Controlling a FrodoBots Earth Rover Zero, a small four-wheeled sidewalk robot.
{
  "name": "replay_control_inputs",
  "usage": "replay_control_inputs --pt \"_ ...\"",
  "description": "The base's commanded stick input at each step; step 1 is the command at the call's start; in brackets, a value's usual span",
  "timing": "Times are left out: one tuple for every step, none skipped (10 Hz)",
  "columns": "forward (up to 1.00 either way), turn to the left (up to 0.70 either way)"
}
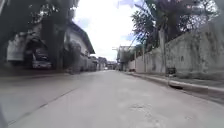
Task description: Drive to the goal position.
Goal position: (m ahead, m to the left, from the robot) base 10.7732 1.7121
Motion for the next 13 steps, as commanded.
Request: replay_control_inputs --pt "0.70 0.00" --pt "0.70 0.00" --pt "0.70 0.00" --pt "0.70 0.00" --pt "0.70 0.00" --pt "0.70 0.00" --pt "0.70 0.00" --pt "0.70 0.00" --pt "0.70 0.00" --pt "0.70 0.00" --pt "0.70 0.00" --pt "0.70 0.00" --pt "0.70 0.00"
